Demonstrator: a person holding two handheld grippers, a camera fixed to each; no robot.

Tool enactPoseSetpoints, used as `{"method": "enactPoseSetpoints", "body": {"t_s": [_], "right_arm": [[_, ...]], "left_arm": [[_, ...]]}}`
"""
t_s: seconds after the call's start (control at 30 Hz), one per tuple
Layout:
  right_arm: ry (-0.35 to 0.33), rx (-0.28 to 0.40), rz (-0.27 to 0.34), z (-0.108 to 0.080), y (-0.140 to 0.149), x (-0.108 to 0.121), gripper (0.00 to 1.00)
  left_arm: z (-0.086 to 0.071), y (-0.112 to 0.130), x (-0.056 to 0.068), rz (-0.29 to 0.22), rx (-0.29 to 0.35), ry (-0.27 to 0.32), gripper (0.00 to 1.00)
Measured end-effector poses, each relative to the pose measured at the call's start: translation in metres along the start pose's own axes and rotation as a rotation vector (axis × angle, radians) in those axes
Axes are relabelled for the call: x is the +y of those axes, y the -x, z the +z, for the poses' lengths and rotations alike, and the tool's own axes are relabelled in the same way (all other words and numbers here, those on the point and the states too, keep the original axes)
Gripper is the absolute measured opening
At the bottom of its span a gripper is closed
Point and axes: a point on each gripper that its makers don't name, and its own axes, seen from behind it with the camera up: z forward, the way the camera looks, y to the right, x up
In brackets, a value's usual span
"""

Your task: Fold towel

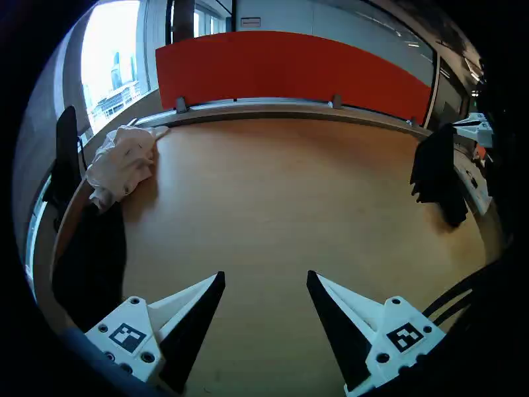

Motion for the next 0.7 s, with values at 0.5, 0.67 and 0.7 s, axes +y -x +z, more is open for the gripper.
{"method": "enactPoseSetpoints", "body": {"t_s": [0.5, 0.67, 0.7], "right_arm": [[0.080, -0.046, 0.037, -0.010, 0.027, 0.070, 0.04], [0.109, -0.060, 0.041, -0.014, 0.034, 0.093, 0.04], [0.115, -0.063, 0.042, -0.015, 0.036, 0.098, 0.04]], "left_arm": [[0.003, -0.001, 0.001, 0.004, -0.010, -0.008, 0.92], [0.004, -0.001, 0.001, 0.009, -0.016, -0.012, 0.92], [0.004, -0.001, 0.001, 0.010, -0.017, -0.013, 0.92]]}}
